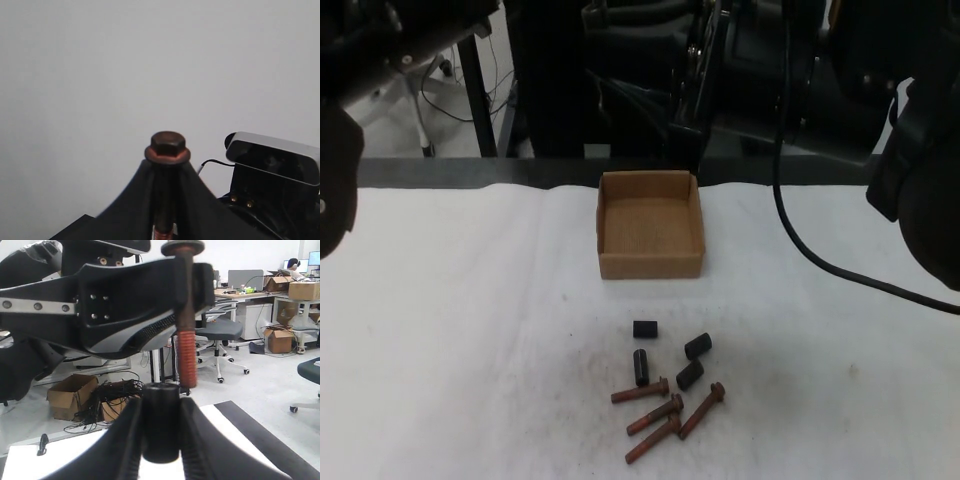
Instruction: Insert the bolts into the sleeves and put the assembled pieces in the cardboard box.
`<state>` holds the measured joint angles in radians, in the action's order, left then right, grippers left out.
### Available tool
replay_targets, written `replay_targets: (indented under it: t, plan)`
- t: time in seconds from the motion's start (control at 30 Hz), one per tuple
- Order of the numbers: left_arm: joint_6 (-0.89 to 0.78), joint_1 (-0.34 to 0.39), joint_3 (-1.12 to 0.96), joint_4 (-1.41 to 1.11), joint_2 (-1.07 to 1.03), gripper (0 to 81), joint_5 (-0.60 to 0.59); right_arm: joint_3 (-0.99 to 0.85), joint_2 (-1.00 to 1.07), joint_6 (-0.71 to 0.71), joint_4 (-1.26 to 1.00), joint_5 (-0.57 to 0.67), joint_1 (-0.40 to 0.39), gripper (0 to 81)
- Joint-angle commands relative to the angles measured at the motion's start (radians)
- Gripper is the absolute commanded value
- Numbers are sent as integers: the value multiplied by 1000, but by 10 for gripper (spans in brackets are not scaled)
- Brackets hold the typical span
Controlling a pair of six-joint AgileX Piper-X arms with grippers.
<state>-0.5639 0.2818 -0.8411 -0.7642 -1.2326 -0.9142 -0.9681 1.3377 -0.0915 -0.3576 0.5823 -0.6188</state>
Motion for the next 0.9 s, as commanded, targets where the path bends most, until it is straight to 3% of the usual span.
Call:
replay_targets:
  t: [0.0,0.67,0.87]
  plan:
    - [-21,14,-6,-9,12,2,-75,-3,-3,-2,-20,-79,23,8]
    - [-19,14,-6,-9,12,2,-75,-3,-3,105,145,-73,36,8]
    - [16,11,-6,-9,12,2,-75,-3,-3,122,143,1,36,8]
